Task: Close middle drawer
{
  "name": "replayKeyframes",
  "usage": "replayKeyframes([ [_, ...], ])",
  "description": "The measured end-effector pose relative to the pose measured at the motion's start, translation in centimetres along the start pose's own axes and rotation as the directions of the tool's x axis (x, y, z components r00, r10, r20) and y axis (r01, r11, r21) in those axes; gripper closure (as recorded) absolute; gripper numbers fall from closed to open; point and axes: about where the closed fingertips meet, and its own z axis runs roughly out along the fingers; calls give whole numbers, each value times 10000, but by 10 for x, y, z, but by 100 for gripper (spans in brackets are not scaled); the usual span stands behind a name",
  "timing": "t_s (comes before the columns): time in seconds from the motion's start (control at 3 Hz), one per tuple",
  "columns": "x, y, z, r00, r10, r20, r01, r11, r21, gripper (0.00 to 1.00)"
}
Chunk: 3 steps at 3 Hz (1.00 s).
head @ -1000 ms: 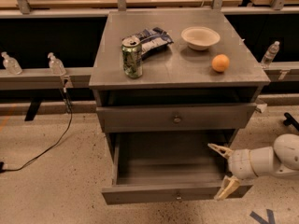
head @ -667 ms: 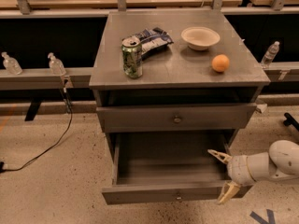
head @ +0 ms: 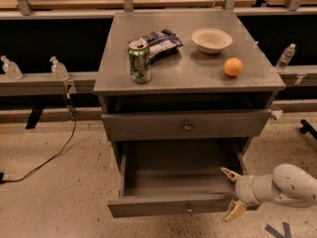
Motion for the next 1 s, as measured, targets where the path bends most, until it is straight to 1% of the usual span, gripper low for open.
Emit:
replayKeyframes([
  [0.33,0,0,0,10000,0,2,0,10000,-3,0],
  [0.67,-3,2,10,9998,26,182,-22,9998,-206,0],
  [1.0,-10,-4,31,9994,-222,257,226,9997,-124,0],
])
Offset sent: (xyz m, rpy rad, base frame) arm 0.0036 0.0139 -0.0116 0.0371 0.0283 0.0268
